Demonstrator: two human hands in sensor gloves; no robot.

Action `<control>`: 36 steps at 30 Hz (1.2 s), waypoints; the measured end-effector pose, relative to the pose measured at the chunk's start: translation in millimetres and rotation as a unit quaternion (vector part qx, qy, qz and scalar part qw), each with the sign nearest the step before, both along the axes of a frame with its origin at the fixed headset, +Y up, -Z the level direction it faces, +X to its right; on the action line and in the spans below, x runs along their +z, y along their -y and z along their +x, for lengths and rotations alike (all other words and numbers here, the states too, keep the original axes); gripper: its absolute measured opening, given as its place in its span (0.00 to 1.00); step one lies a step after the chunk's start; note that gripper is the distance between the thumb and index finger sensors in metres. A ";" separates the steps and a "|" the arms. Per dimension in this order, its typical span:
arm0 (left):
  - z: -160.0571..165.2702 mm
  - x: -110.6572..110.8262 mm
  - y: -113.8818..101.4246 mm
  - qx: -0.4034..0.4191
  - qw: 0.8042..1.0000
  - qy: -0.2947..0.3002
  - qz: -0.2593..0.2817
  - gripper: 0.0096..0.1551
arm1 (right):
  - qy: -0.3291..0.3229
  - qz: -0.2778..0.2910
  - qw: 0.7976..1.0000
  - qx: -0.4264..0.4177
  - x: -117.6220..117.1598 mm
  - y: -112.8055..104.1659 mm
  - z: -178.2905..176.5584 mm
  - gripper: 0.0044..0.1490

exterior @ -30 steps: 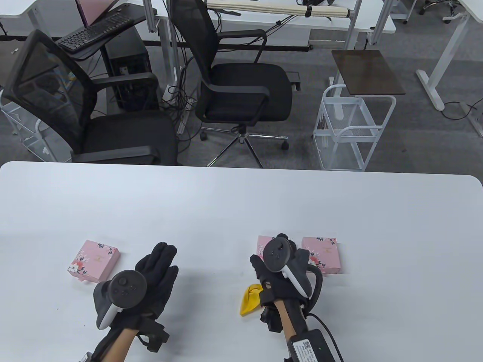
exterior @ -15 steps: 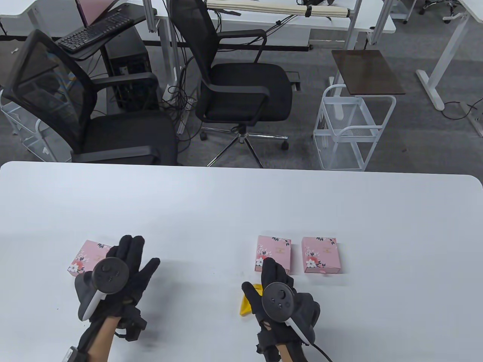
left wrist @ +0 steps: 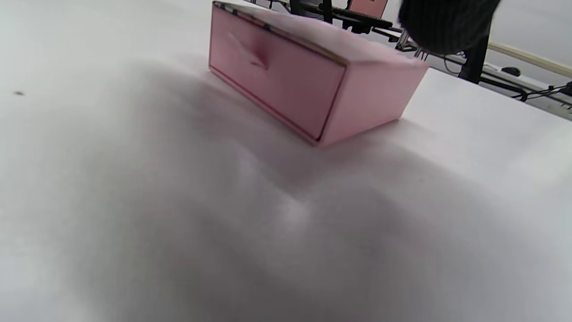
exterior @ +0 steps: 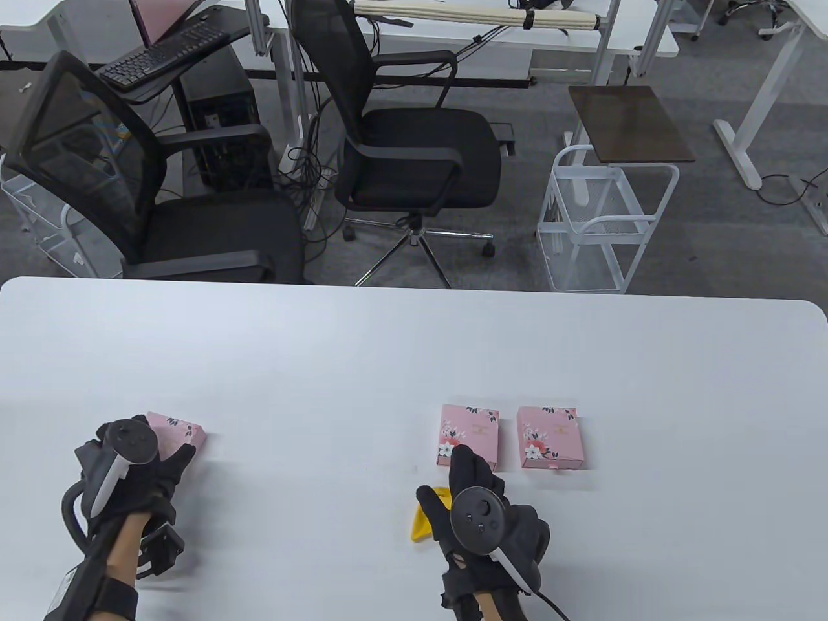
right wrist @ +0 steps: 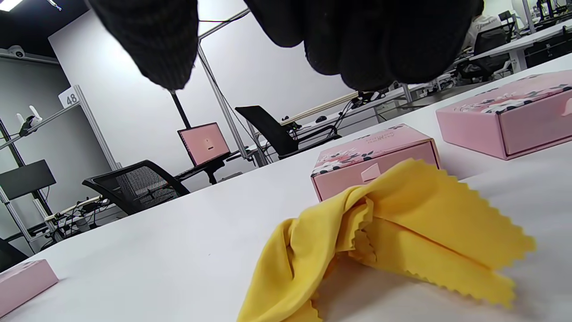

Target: Dust necklace

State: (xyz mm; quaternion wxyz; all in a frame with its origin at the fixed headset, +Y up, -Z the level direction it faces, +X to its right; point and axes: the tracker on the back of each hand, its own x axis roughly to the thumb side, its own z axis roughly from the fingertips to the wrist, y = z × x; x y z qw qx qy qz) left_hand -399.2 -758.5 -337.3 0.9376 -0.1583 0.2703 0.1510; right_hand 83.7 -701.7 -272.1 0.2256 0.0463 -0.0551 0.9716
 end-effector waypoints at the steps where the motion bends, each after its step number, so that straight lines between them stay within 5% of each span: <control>1: -0.8 -0.4 2.4 -0.002 1.000 -0.003 -0.008 0.55 | 0.000 0.001 1.000 0.000 -0.3 0.7 0.0 0.51; 16: 11.9 -4.2 6.6 -0.048 0.998 0.018 -0.047 0.61 | -0.002 -0.009 1.000 0.008 -0.6 3.8 -1.9 0.51; 36: 101.7 2.0 -35.7 -0.037 0.991 0.114 0.057 0.60 | 0.004 -0.007 1.000 0.009 -1.0 4.3 -0.7 0.50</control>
